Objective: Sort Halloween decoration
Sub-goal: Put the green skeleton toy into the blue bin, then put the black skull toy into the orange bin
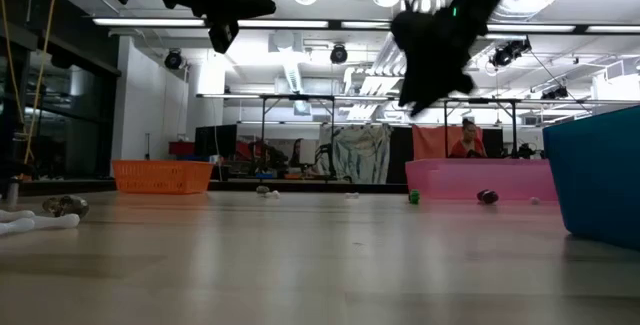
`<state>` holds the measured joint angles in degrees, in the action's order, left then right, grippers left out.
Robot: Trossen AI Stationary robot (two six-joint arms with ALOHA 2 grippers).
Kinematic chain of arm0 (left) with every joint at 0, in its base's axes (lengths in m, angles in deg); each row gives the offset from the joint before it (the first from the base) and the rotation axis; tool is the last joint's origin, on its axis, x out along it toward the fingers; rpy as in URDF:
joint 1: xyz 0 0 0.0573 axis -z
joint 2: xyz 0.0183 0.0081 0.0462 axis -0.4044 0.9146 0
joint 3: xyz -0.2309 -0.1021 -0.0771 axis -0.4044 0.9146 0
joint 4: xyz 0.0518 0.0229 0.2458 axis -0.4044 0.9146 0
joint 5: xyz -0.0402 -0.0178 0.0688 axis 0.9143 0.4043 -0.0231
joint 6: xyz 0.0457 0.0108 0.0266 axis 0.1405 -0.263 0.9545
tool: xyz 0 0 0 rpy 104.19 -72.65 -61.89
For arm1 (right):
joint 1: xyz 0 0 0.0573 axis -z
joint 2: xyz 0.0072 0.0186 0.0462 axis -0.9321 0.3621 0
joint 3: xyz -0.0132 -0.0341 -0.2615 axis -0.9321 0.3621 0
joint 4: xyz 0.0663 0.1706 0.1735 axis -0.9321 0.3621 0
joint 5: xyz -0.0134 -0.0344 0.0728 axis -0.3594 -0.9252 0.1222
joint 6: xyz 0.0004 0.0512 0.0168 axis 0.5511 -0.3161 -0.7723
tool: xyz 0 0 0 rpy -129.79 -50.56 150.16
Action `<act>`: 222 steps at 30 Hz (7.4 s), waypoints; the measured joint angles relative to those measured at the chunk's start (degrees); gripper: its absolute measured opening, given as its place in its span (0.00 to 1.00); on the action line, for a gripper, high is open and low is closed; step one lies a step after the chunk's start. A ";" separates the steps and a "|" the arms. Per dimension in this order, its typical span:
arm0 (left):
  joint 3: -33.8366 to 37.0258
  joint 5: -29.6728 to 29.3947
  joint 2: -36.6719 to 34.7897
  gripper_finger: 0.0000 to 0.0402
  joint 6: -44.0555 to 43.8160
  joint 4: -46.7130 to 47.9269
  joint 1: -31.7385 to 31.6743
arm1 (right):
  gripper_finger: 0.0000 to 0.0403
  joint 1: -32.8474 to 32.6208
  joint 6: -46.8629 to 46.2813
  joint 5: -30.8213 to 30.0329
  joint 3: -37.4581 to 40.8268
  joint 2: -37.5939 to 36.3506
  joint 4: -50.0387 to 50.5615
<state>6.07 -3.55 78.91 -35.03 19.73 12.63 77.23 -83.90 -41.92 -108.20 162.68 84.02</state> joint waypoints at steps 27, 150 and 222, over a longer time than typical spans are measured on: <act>-0.02 -2.20 0.00 0.00 -1.09 -0.05 0.00 | 0.38 2.83 -28.49 -9.87 -10.46 25.80 9.67; -1.31 -2.55 -4.35 0.00 1.45 -1.44 -4.85 | 0.39 -57.95 -35.03 16.59 -9.91 22.62 15.68; -1.31 -2.55 -4.33 0.00 0.55 1.61 -4.87 | 0.34 8.03 -33.99 -3.25 7.82 13.25 10.25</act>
<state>4.76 -6.10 74.59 -34.48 21.34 7.76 85.26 -117.89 -45.18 -100.39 175.93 94.27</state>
